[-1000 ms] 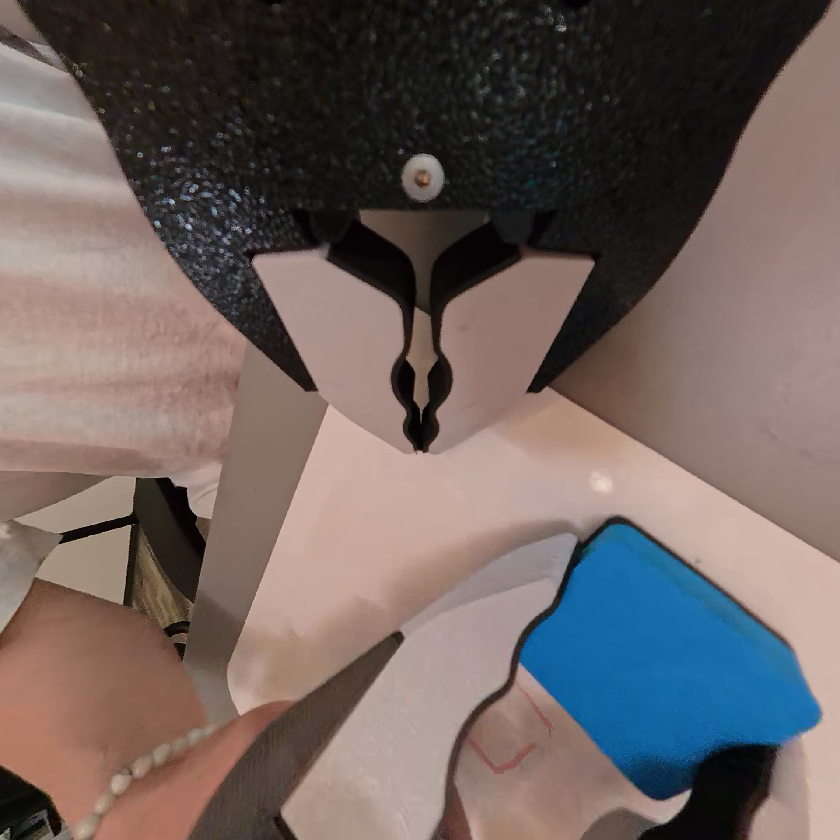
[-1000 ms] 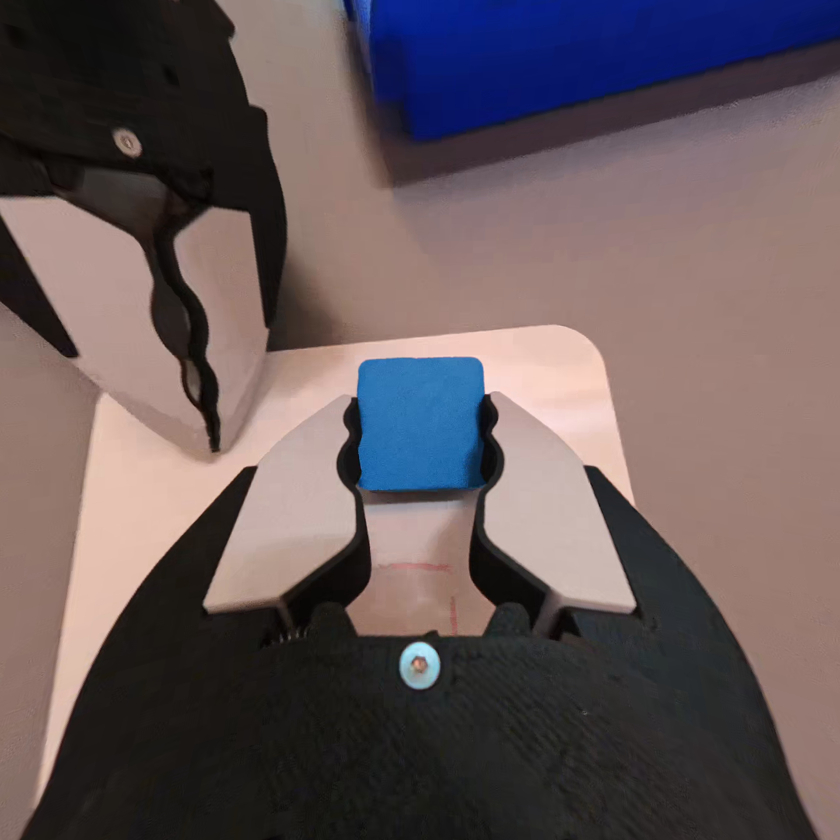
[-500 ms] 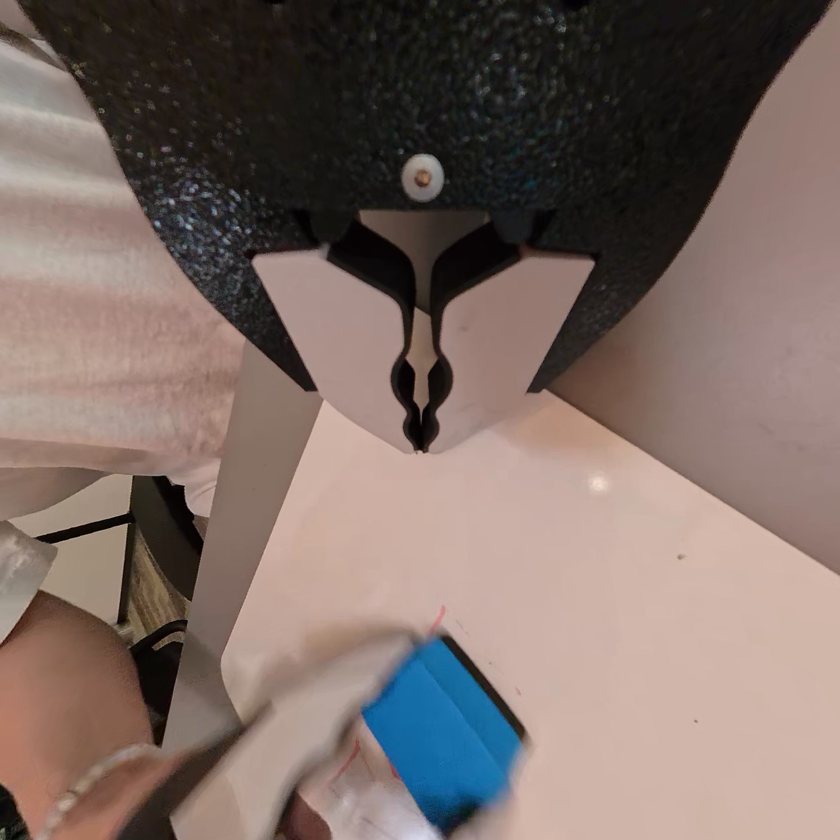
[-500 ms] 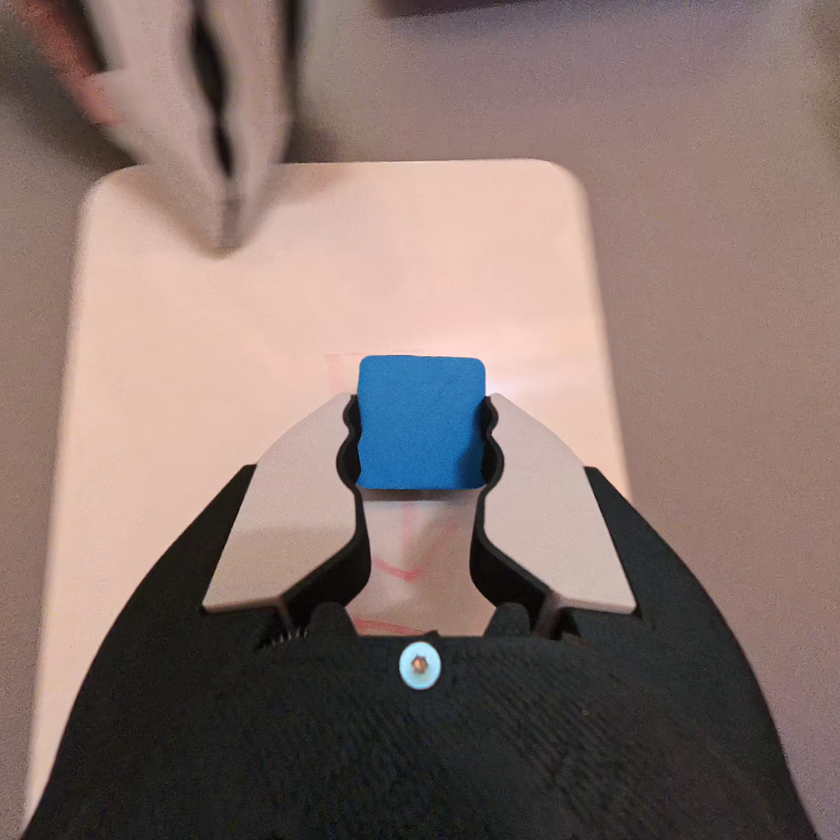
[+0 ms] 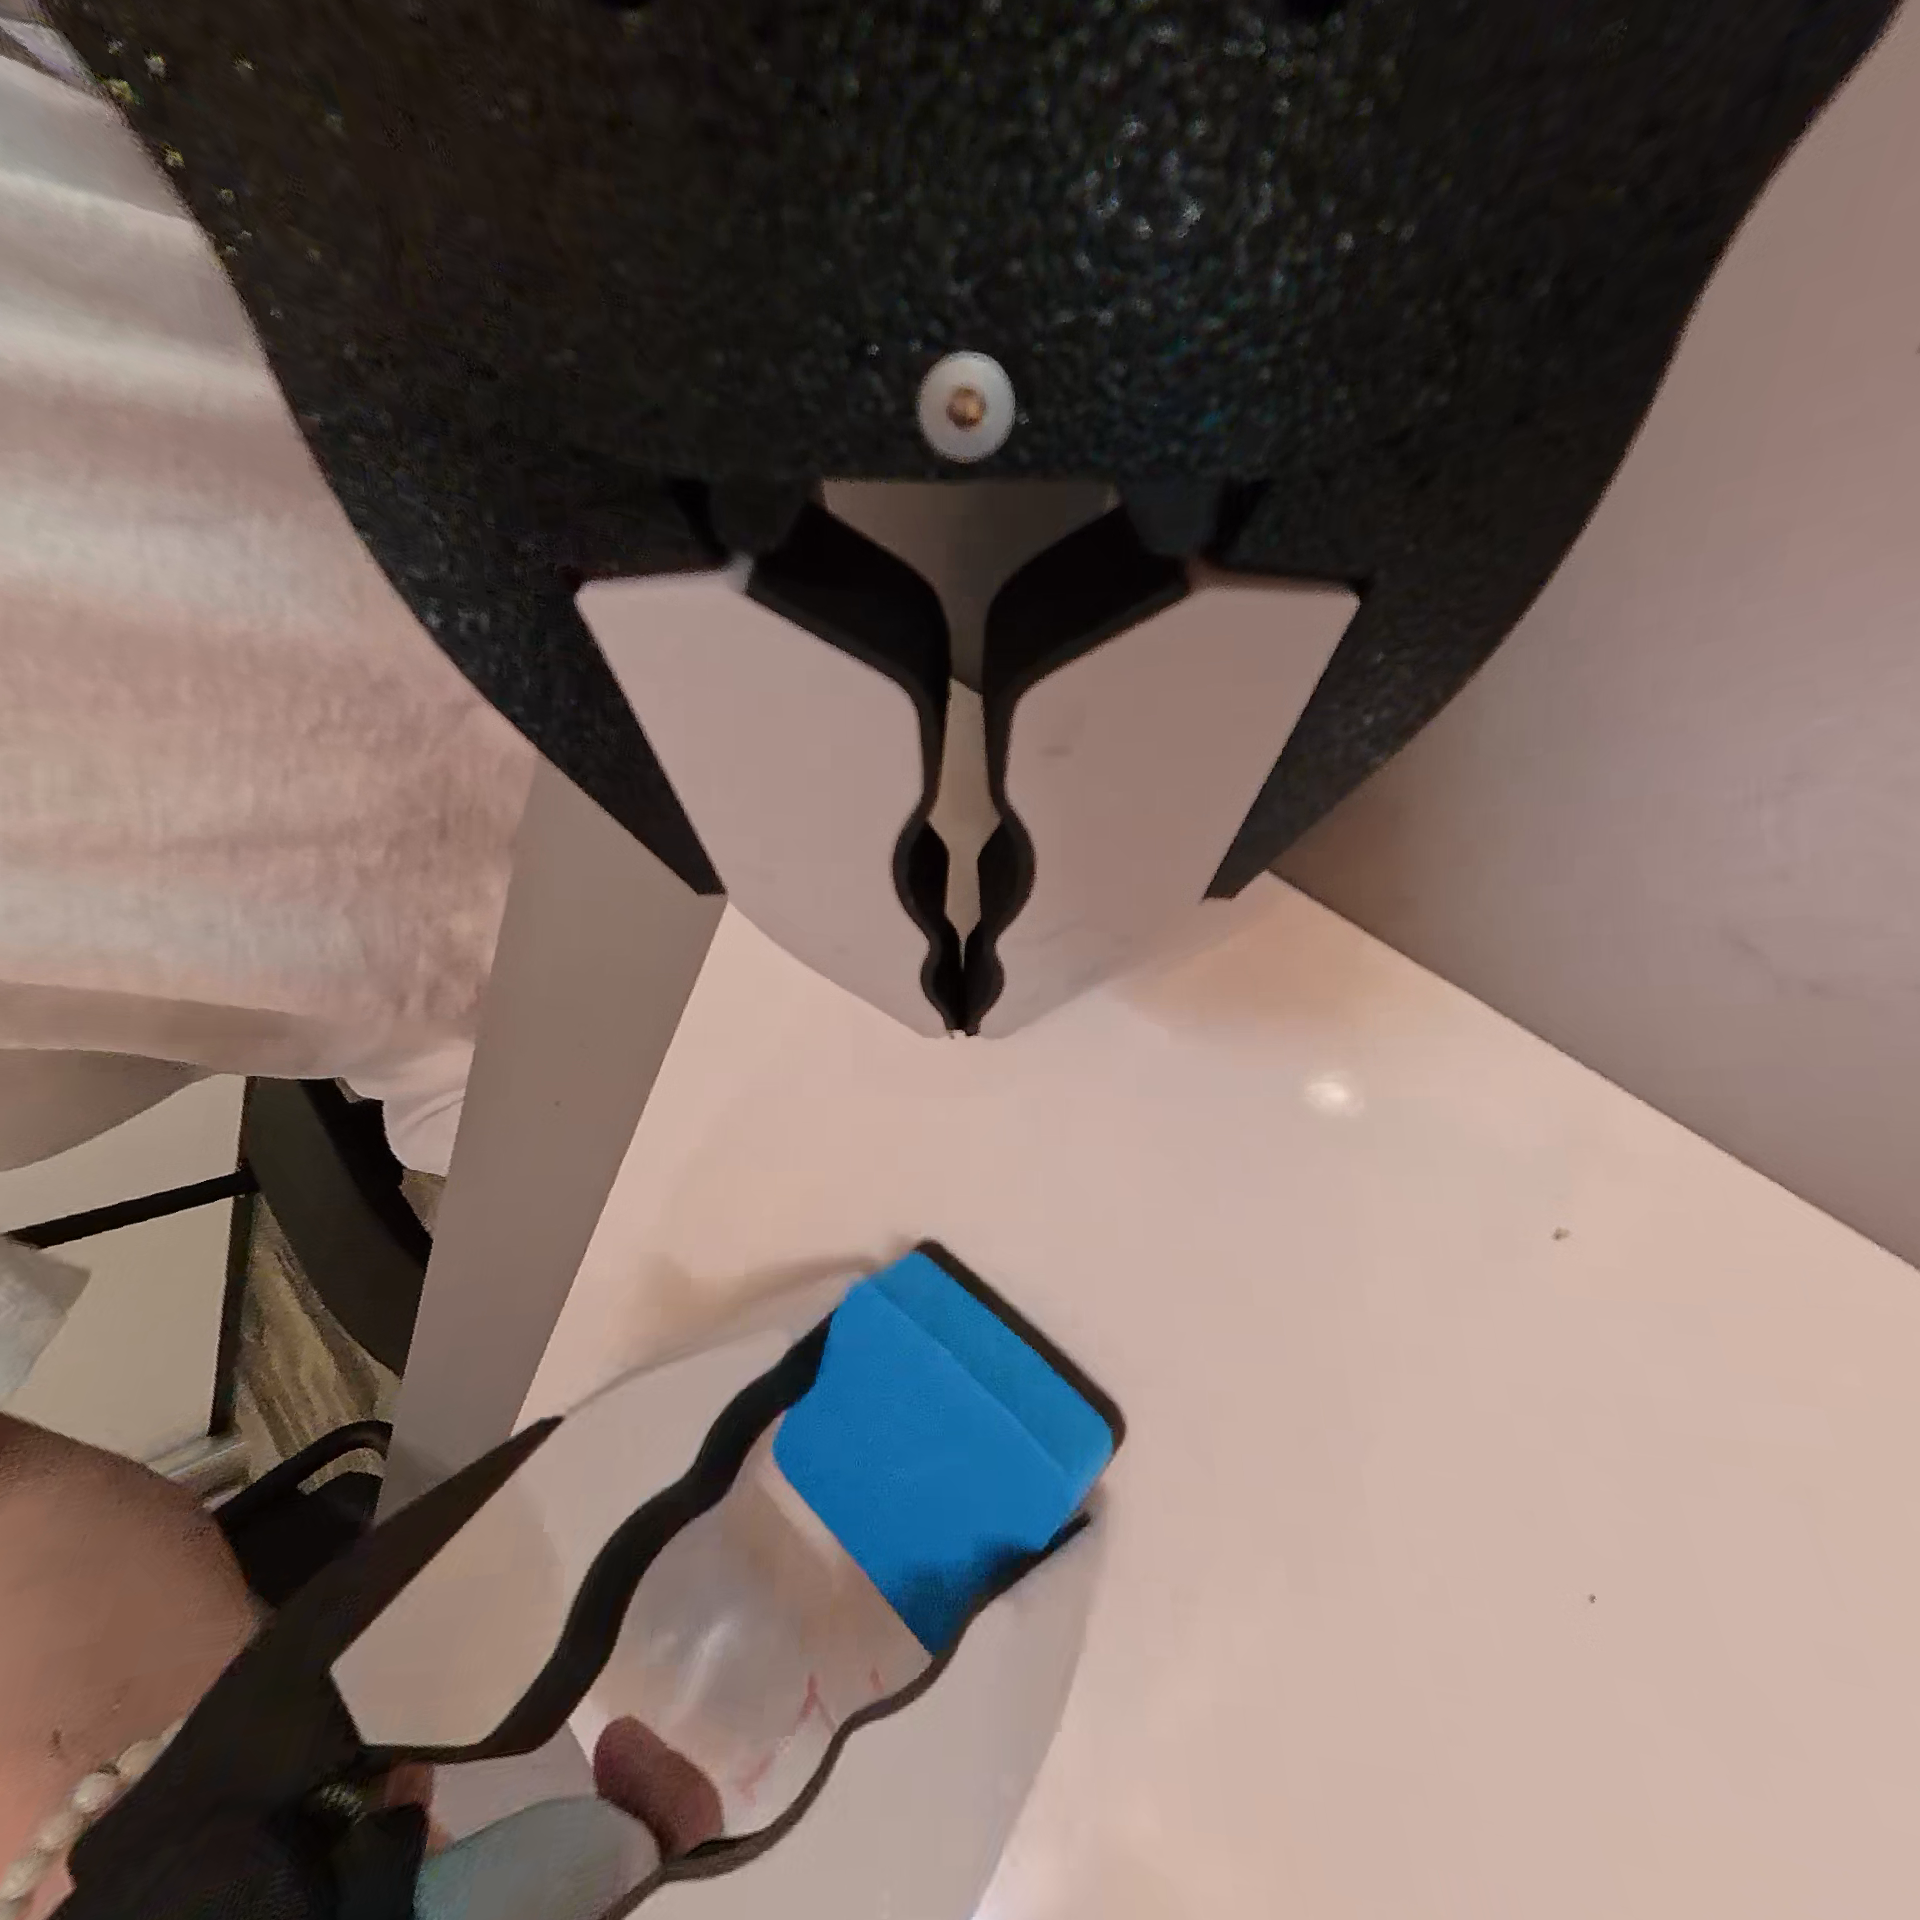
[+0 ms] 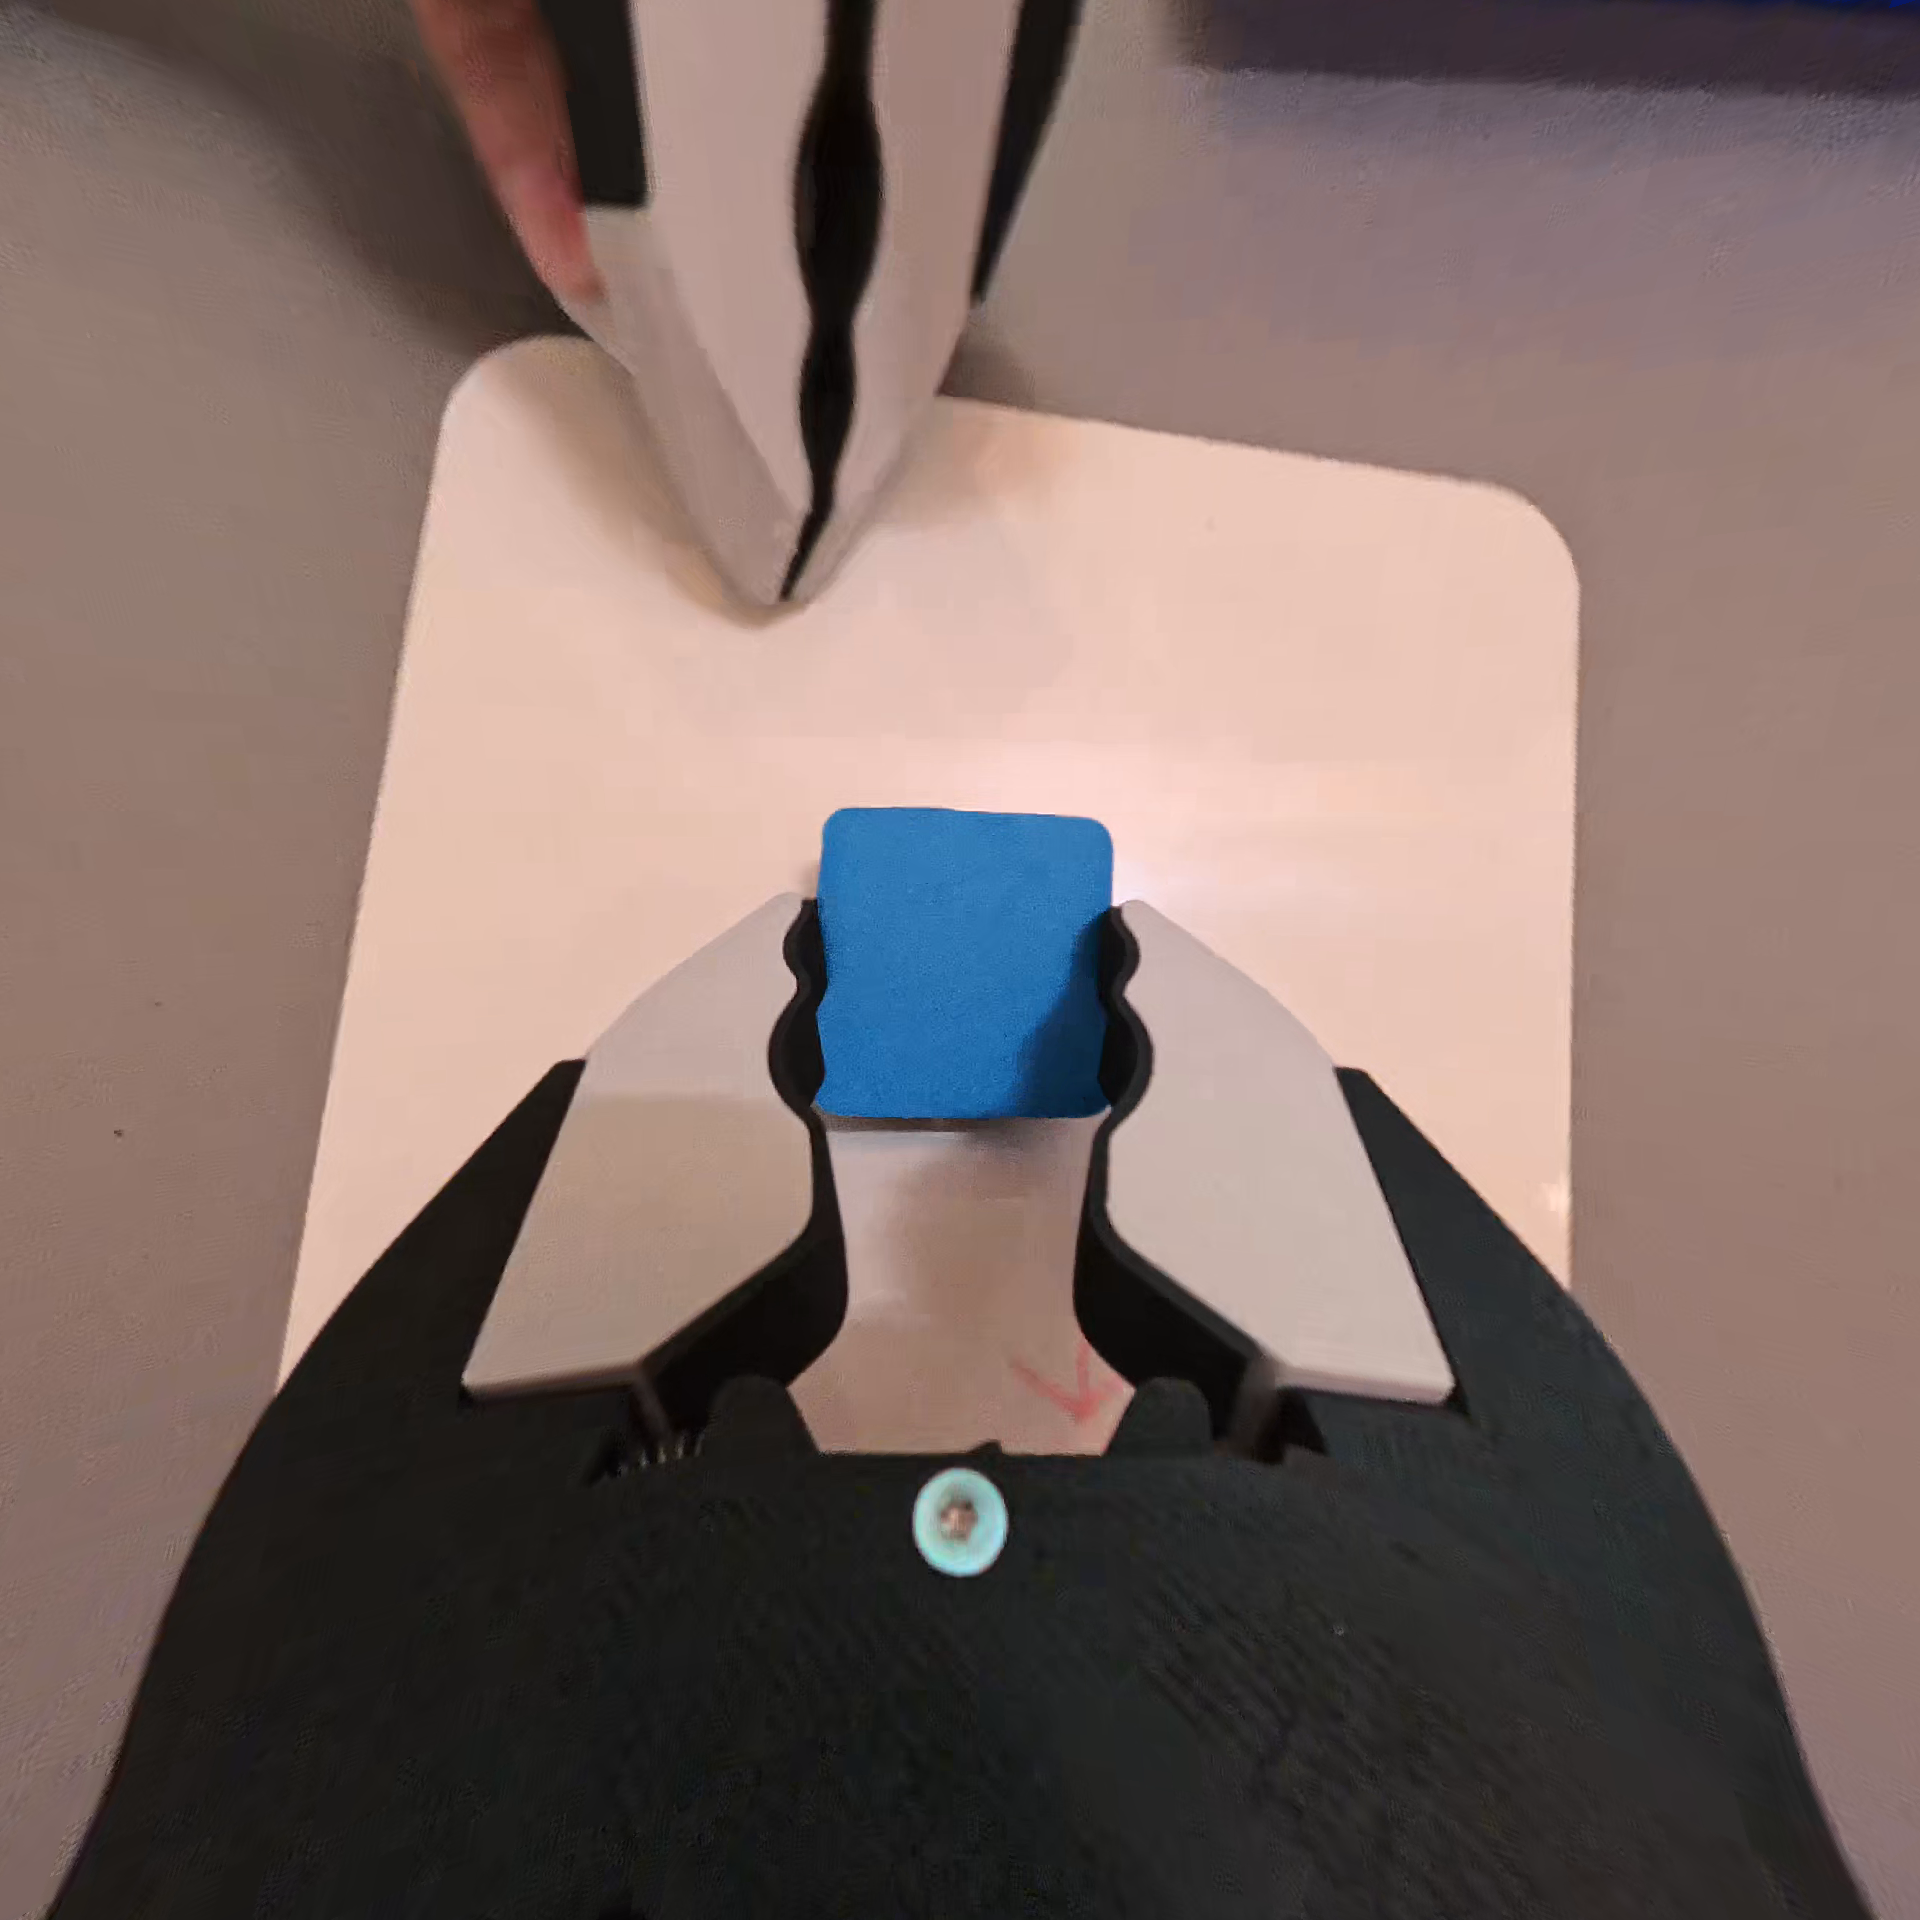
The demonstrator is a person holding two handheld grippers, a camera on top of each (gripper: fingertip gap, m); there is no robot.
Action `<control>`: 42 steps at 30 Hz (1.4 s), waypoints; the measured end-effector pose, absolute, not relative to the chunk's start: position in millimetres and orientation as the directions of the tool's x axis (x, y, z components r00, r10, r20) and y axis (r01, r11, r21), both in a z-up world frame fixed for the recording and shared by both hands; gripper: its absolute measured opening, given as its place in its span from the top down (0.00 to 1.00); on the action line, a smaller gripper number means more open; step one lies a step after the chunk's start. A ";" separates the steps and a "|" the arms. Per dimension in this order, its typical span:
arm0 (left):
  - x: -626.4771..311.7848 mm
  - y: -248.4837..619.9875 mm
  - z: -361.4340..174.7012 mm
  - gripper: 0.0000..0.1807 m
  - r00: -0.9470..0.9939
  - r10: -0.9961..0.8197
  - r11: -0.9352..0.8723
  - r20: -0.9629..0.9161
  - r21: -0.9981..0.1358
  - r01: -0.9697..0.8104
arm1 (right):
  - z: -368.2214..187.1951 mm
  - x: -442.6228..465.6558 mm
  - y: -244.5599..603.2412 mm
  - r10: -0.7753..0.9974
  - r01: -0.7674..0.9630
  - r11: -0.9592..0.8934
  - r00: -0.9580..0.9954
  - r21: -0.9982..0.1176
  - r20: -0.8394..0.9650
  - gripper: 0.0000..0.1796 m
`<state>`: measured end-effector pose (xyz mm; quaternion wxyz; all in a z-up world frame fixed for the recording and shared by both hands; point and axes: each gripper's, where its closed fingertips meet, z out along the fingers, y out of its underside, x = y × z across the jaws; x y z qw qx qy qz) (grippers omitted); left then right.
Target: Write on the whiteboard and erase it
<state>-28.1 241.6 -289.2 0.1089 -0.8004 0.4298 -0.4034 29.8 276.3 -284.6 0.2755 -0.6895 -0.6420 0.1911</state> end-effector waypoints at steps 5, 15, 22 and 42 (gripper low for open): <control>-28.2 241.8 -289.1 1.00 0.306 -0.778 -0.605 0.548 -0.525 -0.598 | -282.4 67.9 303.0 0.940 0.641 -0.247 0.340 -0.727 -0.020 0.71; -28.2 242.1 -289.0 1.00 0.308 -0.777 -0.607 0.549 -0.525 -0.596 | -283.2 108.4 272.0 0.942 0.653 -0.226 0.337 -0.723 0.010 0.71; -27.6 242.7 -288.9 1.00 0.308 -0.771 -0.614 0.558 -0.521 -0.593 | -283.5 141.7 275.8 0.886 0.626 -0.335 0.463 -0.704 -0.011 0.71; -25.9 242.7 -288.9 1.00 0.293 -0.777 -0.603 0.558 -0.523 -0.603 | -284.7 171.8 270.9 0.880 0.644 -0.323 0.474 -0.694 0.032 0.71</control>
